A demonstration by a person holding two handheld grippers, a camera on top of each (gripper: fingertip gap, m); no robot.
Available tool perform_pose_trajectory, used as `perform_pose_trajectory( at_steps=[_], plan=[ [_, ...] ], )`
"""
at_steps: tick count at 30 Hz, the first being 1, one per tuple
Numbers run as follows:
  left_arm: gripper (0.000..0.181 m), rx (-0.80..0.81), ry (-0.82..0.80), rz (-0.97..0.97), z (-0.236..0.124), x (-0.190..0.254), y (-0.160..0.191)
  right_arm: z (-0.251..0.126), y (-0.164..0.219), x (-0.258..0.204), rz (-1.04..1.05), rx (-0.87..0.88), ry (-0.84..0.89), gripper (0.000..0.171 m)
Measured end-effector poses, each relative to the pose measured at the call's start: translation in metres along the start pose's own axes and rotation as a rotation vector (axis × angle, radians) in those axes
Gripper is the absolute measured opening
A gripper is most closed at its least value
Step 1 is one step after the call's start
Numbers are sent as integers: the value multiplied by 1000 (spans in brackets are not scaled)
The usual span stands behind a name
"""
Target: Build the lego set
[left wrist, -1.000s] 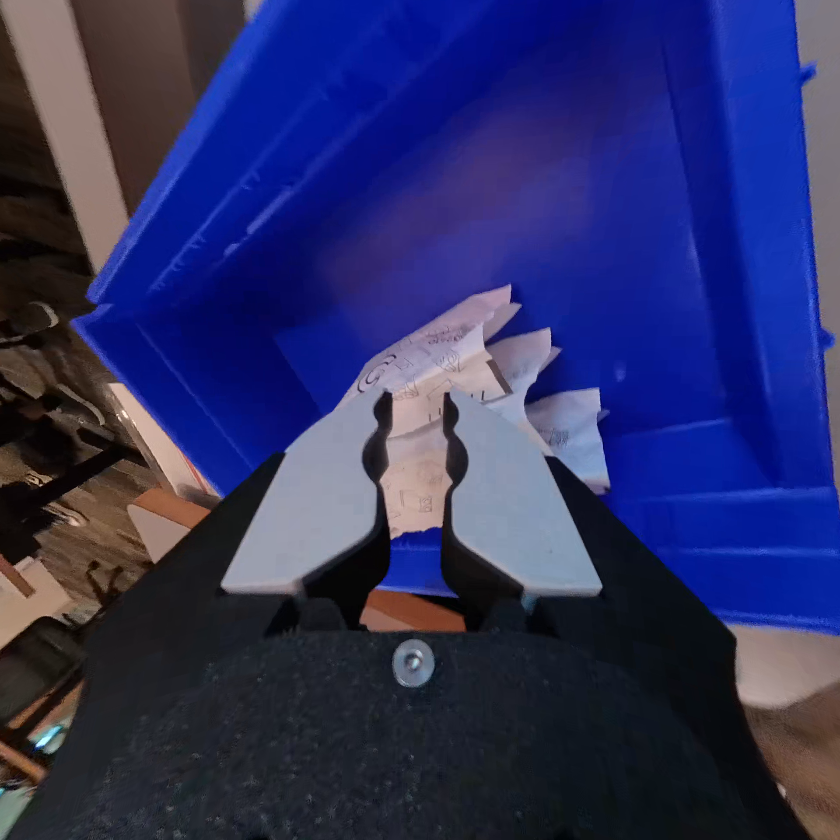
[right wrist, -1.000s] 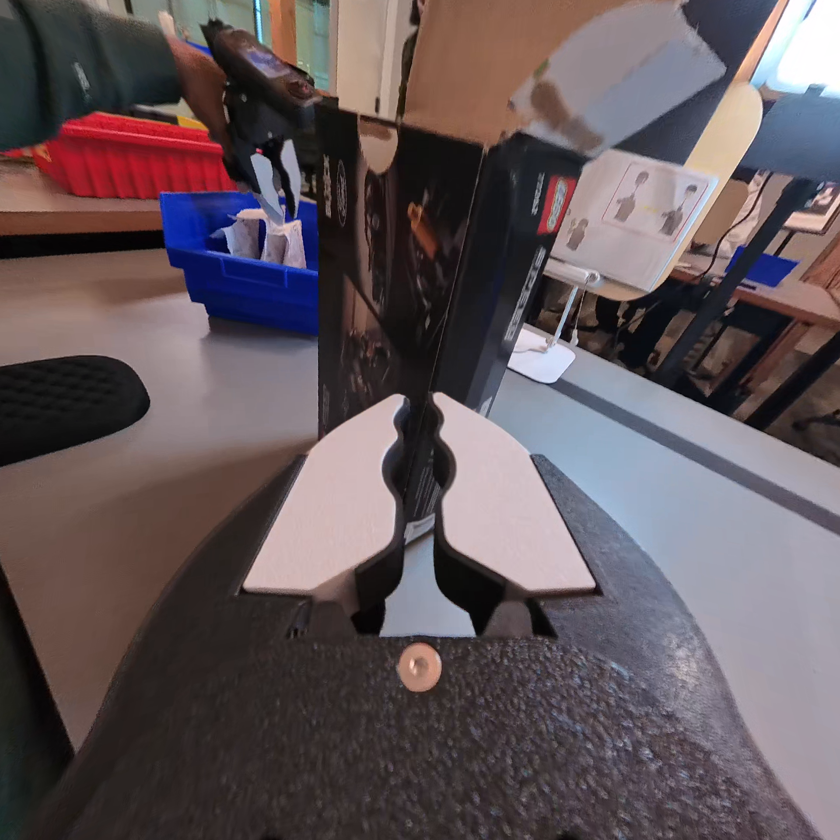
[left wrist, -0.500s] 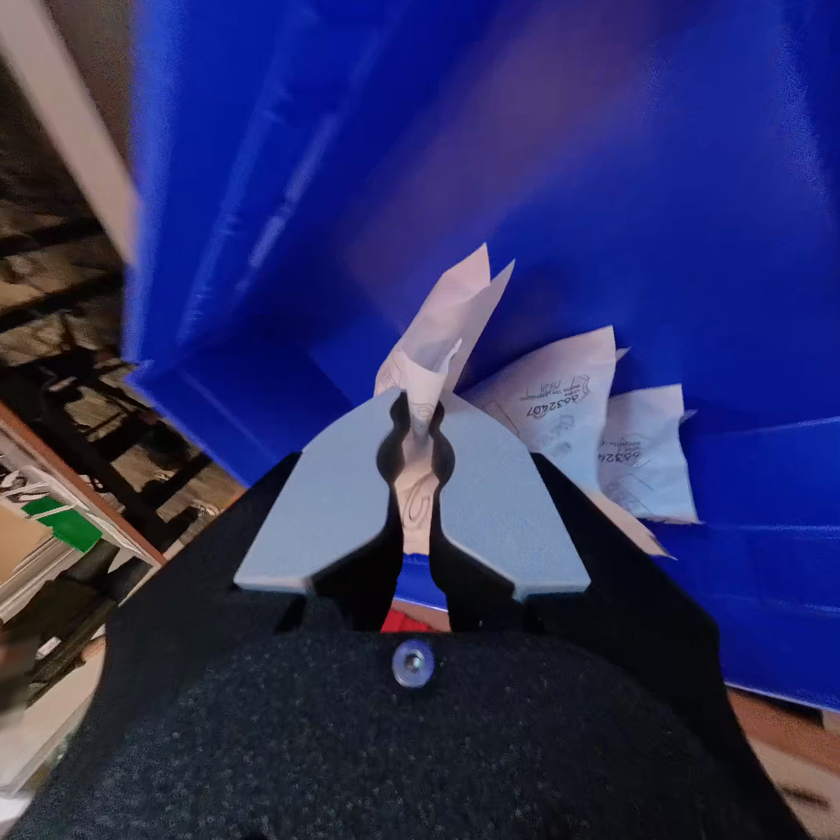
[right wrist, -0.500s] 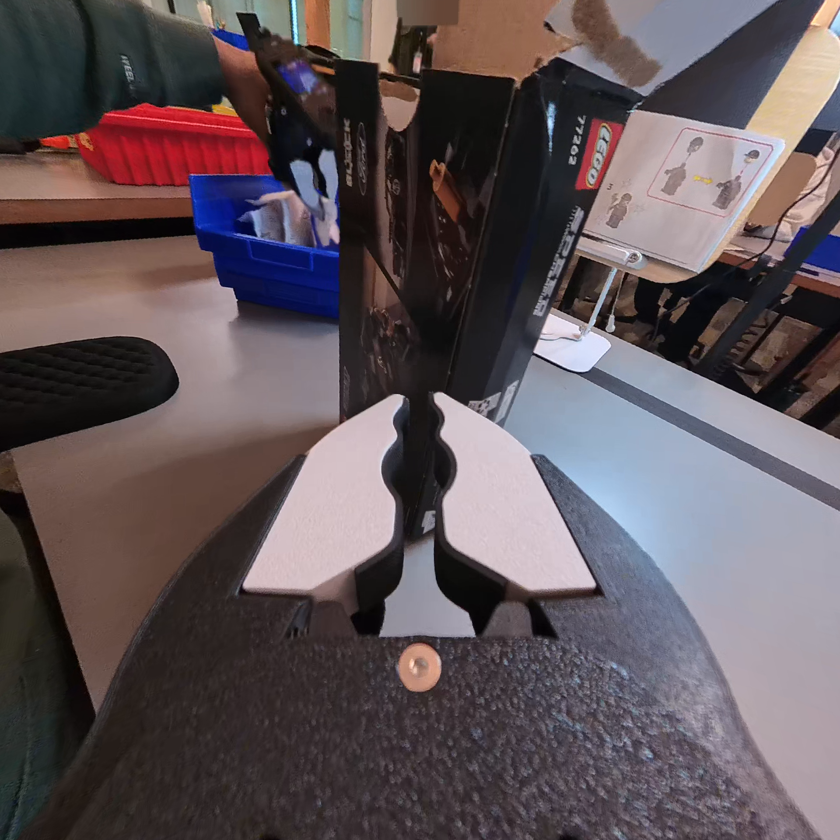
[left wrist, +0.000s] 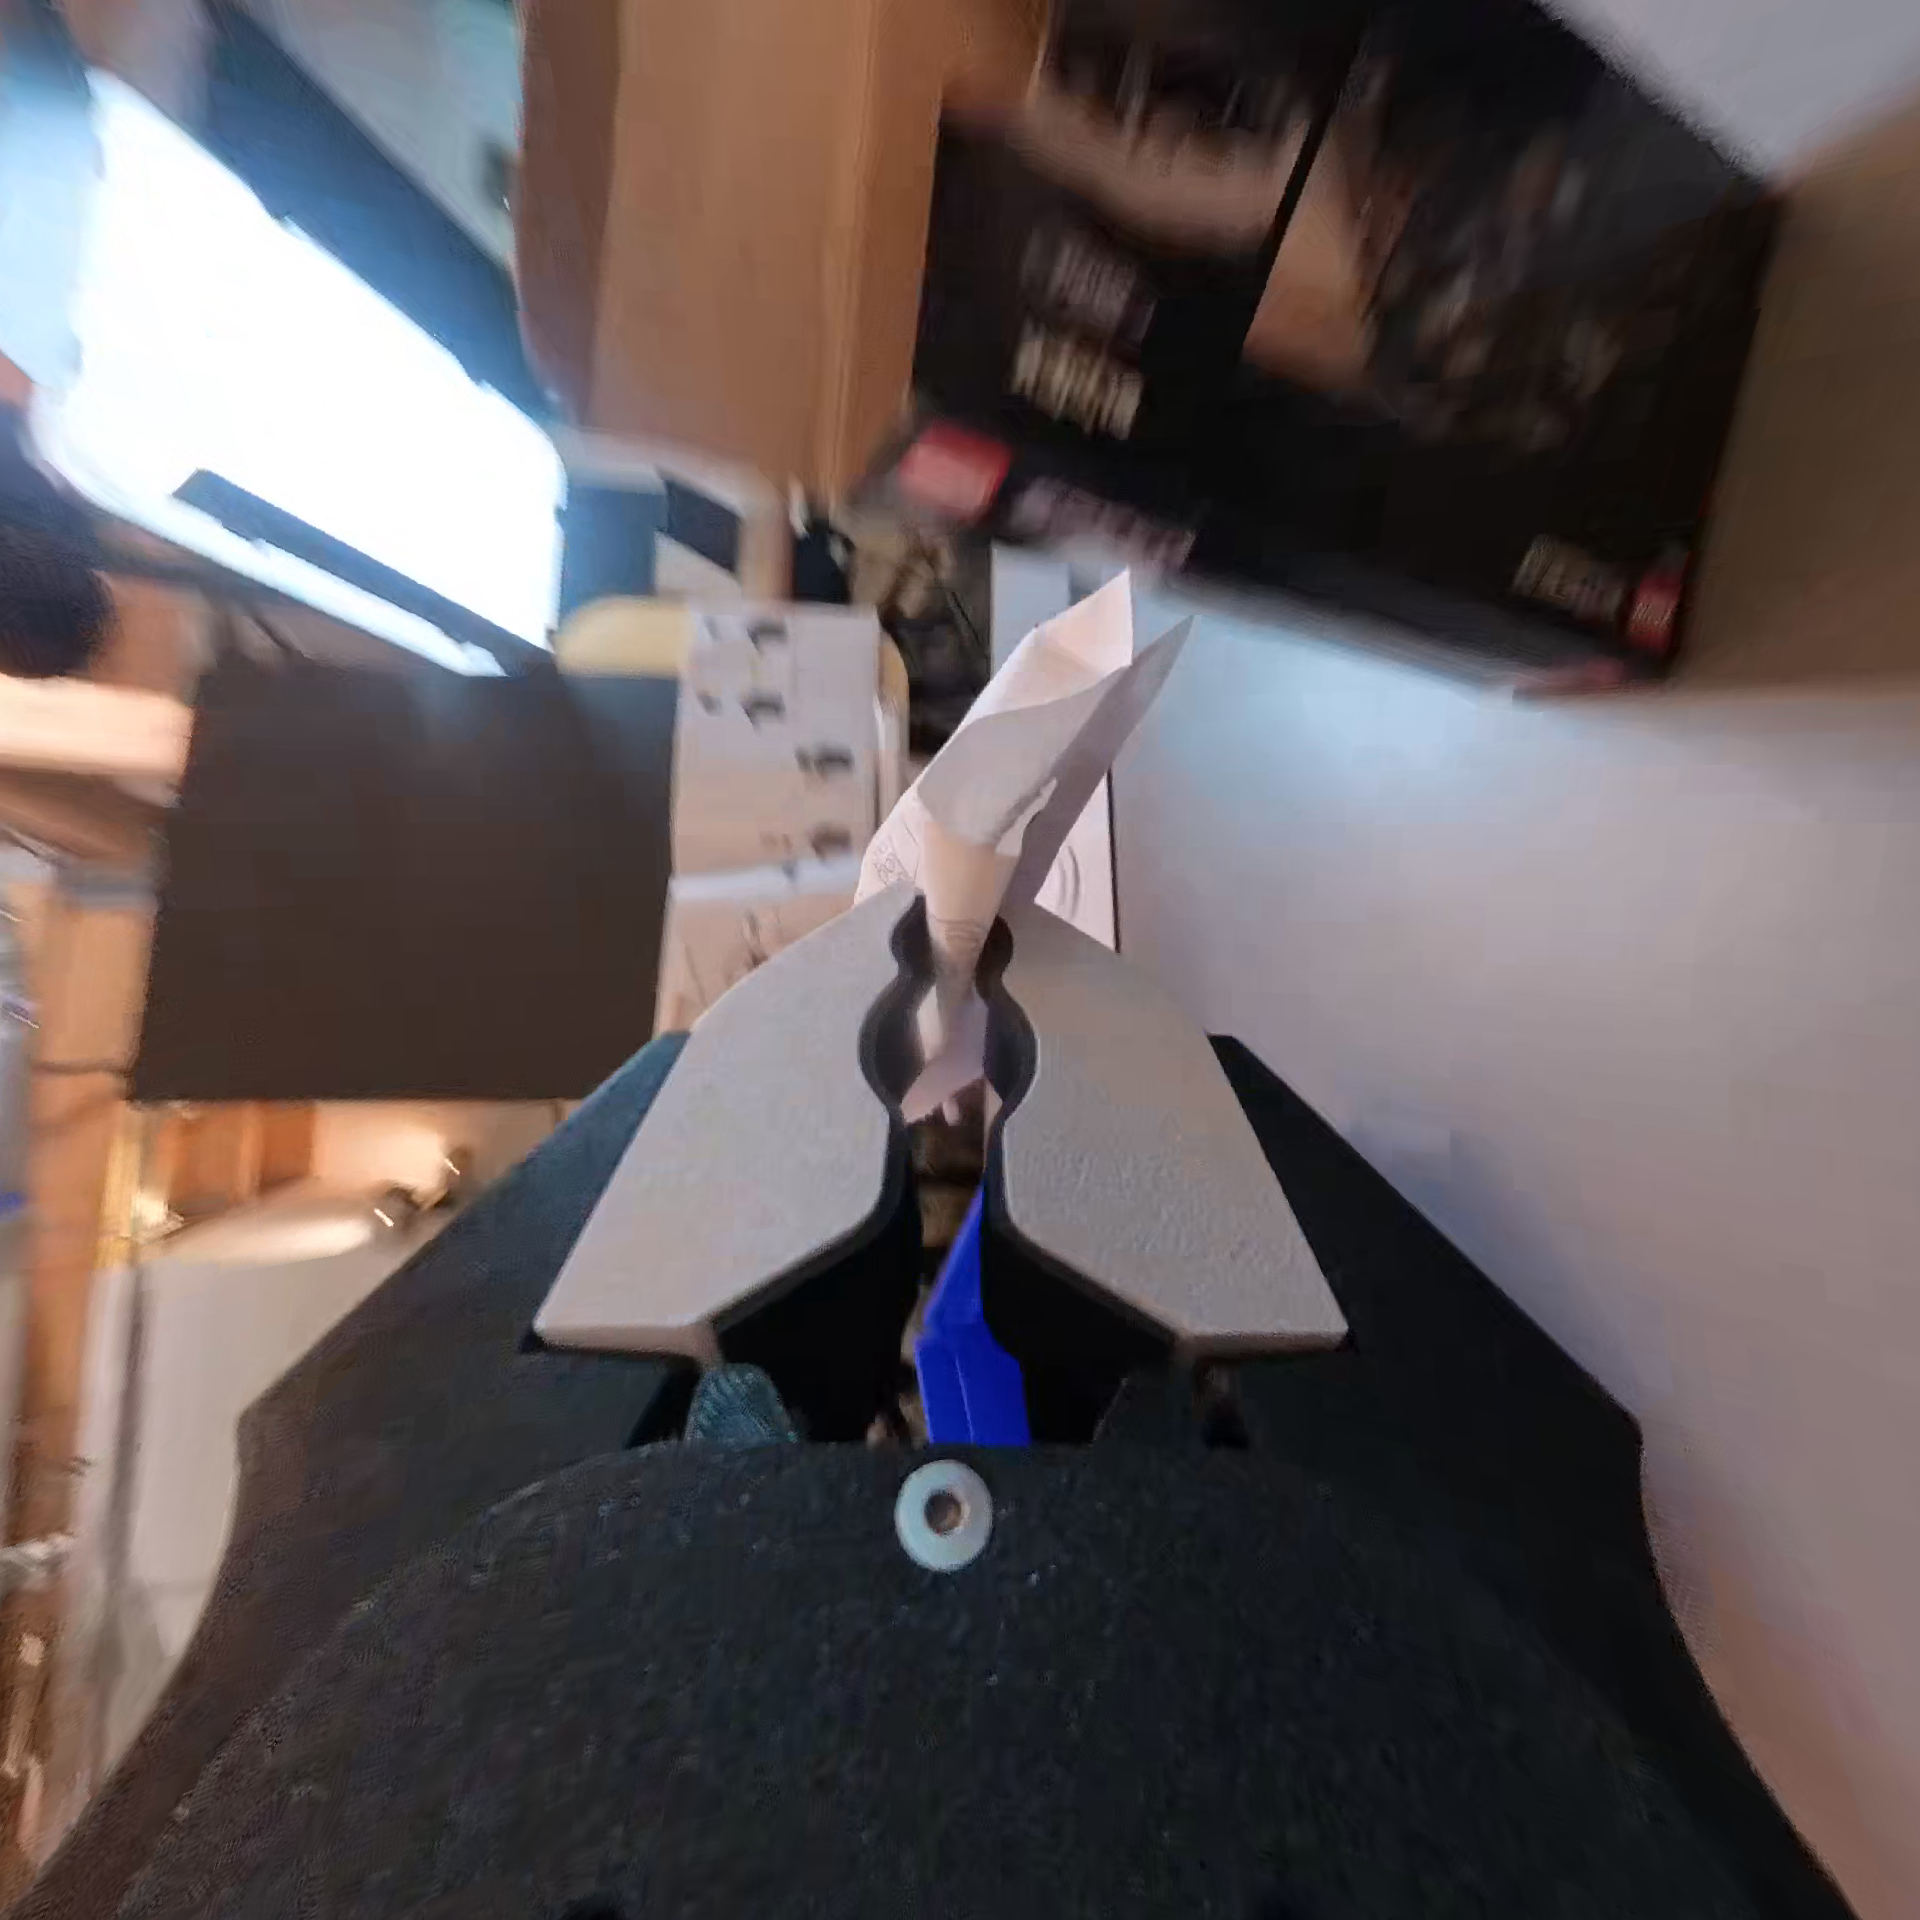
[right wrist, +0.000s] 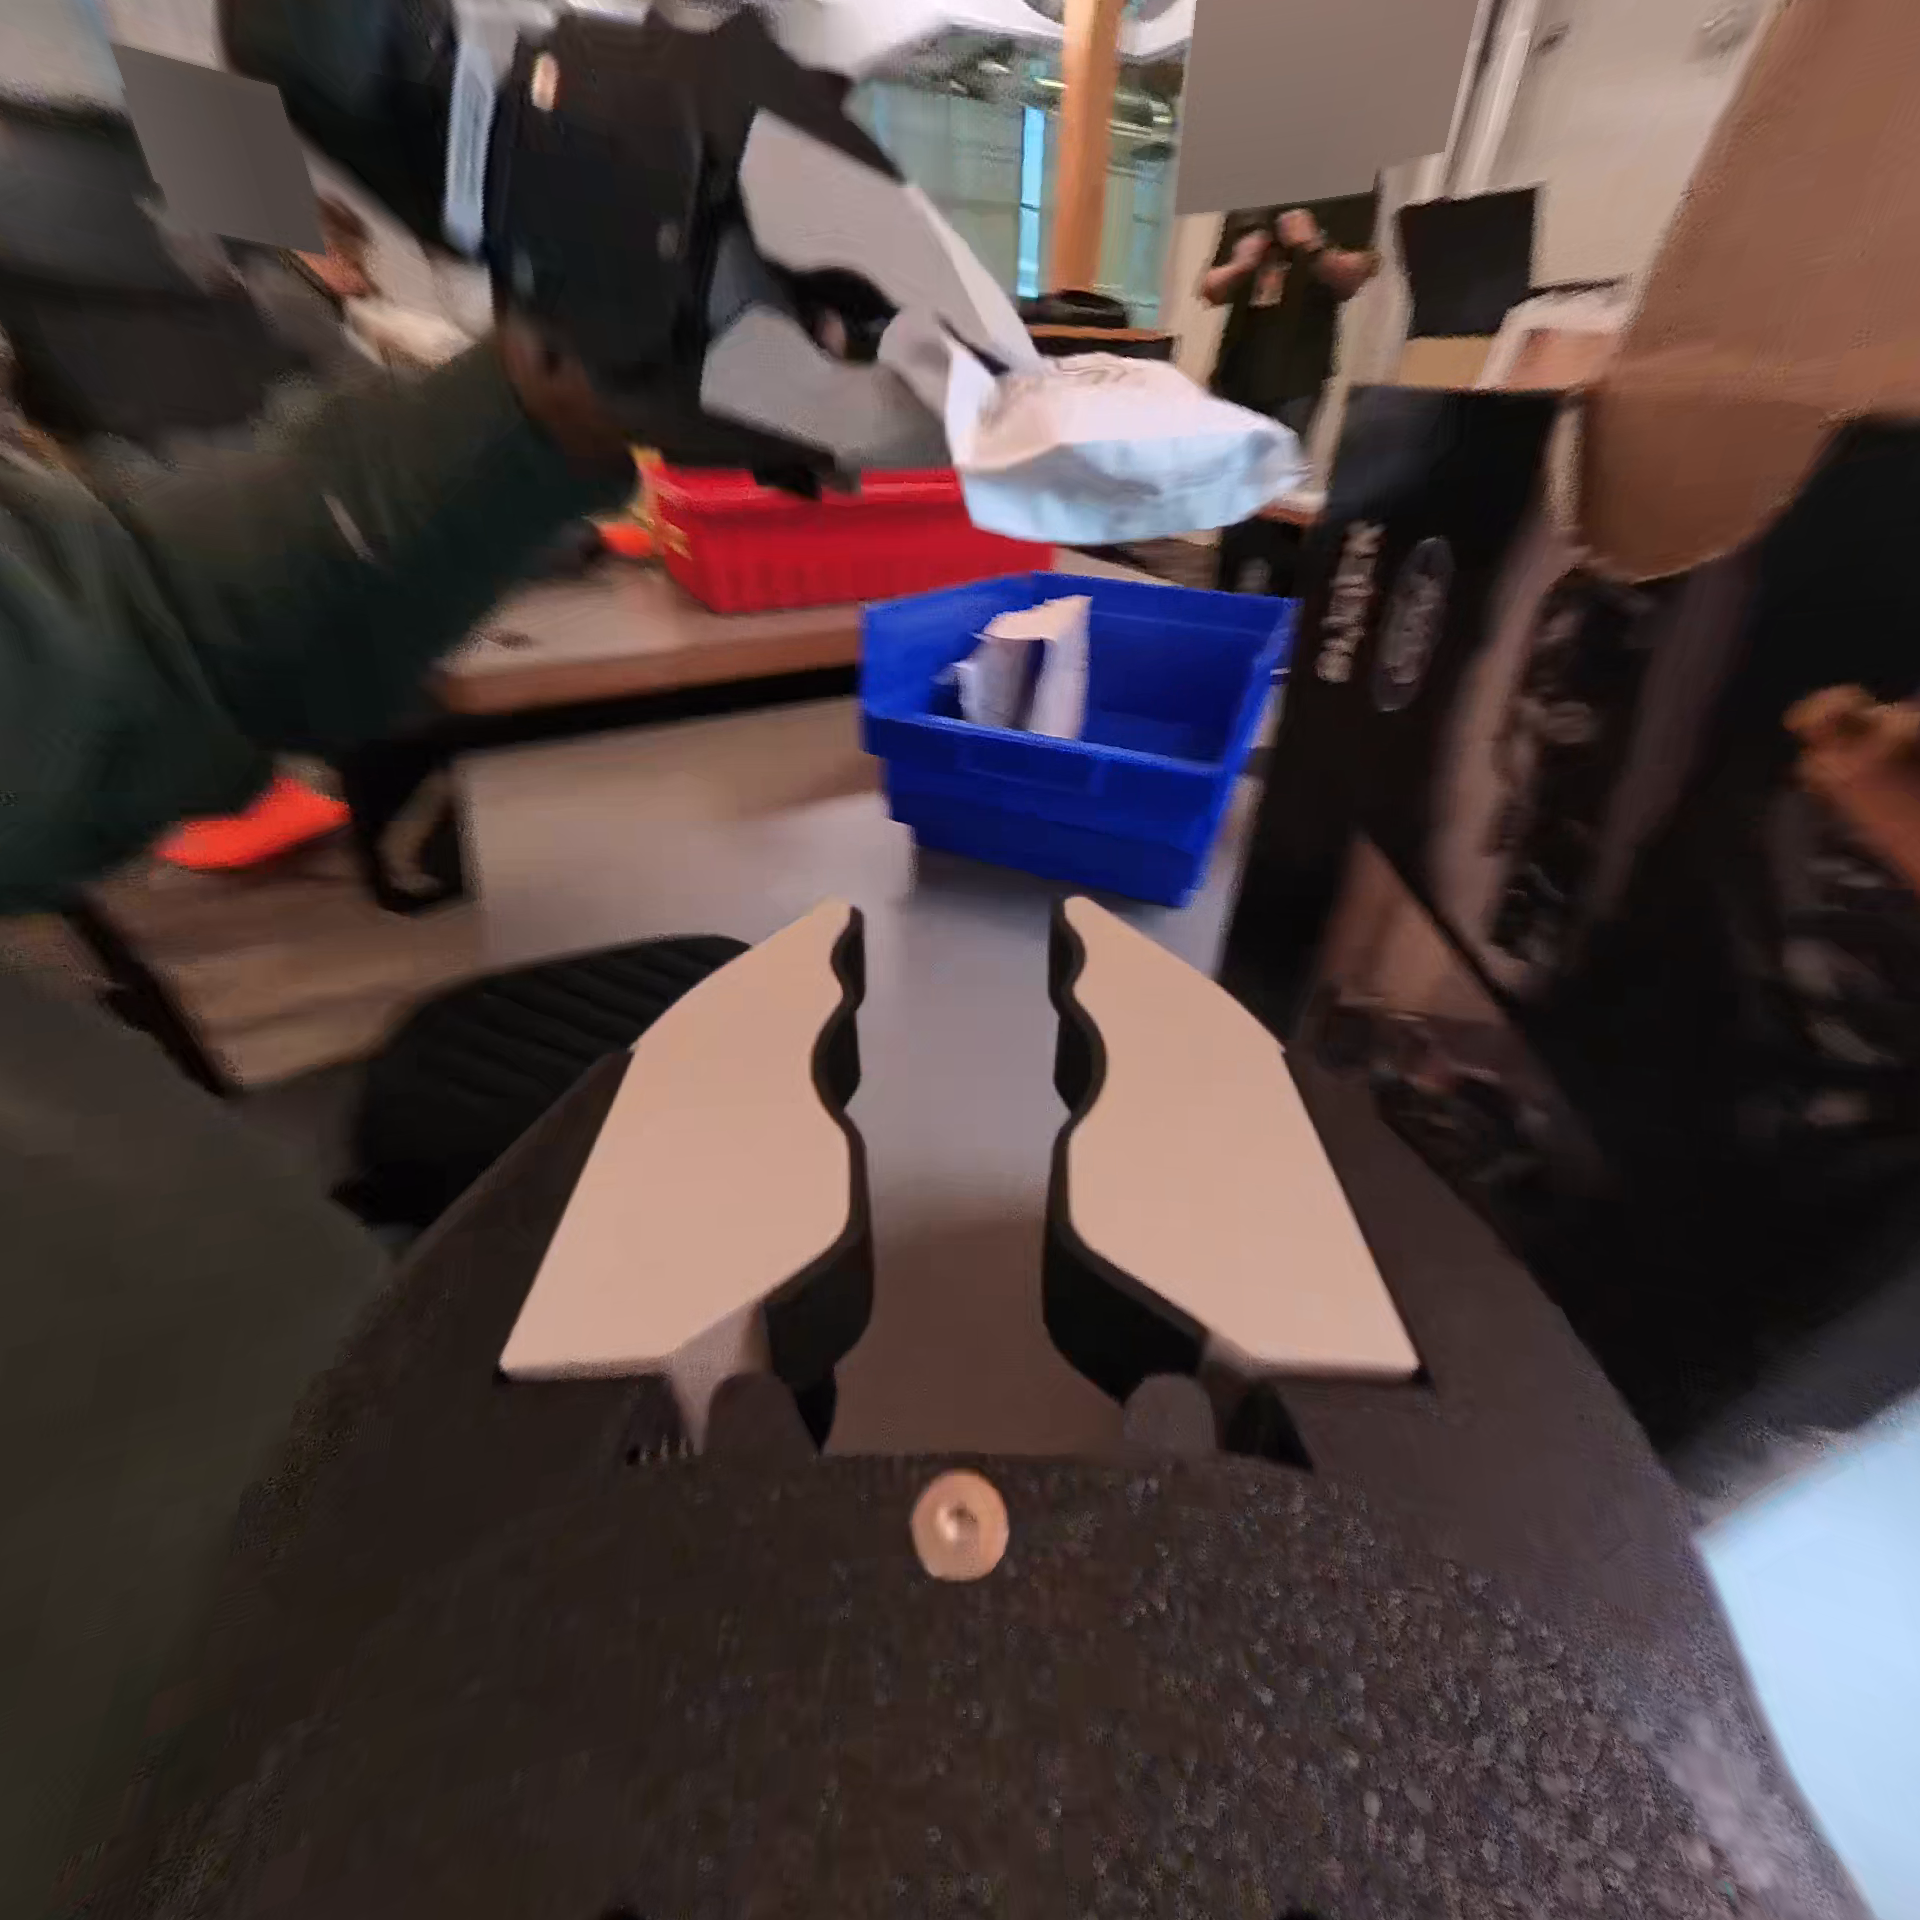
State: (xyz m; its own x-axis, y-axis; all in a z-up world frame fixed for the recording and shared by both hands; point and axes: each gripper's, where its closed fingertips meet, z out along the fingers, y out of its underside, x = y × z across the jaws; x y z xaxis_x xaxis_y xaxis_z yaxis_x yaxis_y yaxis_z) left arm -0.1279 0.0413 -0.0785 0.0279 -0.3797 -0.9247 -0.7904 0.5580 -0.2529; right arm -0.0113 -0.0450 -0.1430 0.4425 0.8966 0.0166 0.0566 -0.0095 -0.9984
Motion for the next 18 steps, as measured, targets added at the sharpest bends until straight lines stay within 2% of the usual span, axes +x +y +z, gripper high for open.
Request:
perform_pose_trajectory(
  at_steps=[4,10,13,17,18],
  plan=[
    [7,173,-85,67,-13,34,-63,8,-11,-23,309,60,-241,53],
    [7,349,-112,195,-19,89,-119,1,-15,-40,740,122,-514,72],
    [6,392,-144,285,-21,103,-134,-2,-9,-38,885,158,-562,67],
    [7,492,-85,292,-27,121,-155,-5,3,-37,965,180,-582,63],
    [7,515,-65,278,-27,125,-159,-7,2,-41,971,194,-610,55]
  ],
)
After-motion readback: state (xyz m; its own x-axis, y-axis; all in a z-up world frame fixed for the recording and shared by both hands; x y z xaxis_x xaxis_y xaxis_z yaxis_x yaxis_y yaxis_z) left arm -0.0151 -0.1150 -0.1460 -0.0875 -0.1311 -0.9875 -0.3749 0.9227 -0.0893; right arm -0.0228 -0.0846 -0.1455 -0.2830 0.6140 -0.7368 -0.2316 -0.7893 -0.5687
